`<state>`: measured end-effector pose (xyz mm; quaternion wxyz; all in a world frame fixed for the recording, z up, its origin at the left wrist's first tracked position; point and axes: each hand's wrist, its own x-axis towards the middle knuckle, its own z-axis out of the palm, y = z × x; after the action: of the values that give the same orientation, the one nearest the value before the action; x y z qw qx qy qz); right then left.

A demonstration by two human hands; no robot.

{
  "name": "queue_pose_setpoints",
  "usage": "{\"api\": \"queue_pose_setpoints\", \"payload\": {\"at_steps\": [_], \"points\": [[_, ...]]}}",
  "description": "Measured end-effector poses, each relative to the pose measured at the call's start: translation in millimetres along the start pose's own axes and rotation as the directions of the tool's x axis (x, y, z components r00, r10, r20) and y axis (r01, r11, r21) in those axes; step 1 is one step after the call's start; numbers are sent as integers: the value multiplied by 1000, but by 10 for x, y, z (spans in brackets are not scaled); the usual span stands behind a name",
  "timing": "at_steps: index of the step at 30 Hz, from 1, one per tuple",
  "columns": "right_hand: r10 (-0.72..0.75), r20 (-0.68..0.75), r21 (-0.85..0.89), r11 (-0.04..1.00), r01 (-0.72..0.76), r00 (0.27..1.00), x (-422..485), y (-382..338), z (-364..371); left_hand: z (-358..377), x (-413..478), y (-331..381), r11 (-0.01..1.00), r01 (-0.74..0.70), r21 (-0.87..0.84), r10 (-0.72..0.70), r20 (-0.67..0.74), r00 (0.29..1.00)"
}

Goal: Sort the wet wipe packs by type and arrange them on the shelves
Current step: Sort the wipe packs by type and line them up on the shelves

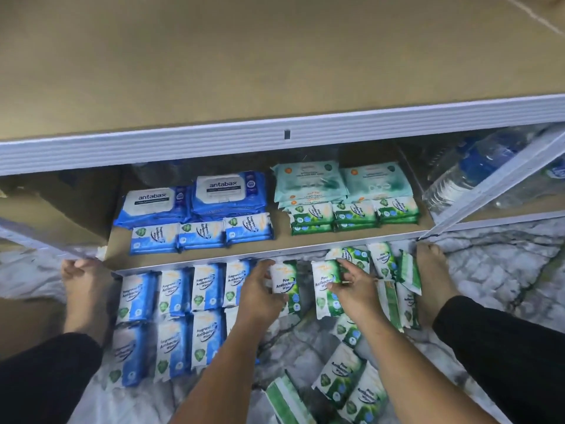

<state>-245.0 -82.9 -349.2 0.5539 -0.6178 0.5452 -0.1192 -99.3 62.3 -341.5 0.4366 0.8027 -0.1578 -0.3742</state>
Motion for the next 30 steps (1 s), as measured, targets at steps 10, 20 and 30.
{"api": "queue_pose_setpoints", "payload": {"at_steps": [10, 20, 30], "points": [[58, 51, -133, 990, -50, 997, 839, 360, 530, 325, 894, -570, 997, 76, 28, -75, -23, 997], [-272, 40, -681, 697, 225, 962, 937, 473, 719, 523, 903, -683, 957, -48, 287, 112, -210, 971], [-280, -197, -531, 836, 138, 940, 250, 530, 258, 289, 398, -447, 886, -26, 462, 65, -68, 996]]}}
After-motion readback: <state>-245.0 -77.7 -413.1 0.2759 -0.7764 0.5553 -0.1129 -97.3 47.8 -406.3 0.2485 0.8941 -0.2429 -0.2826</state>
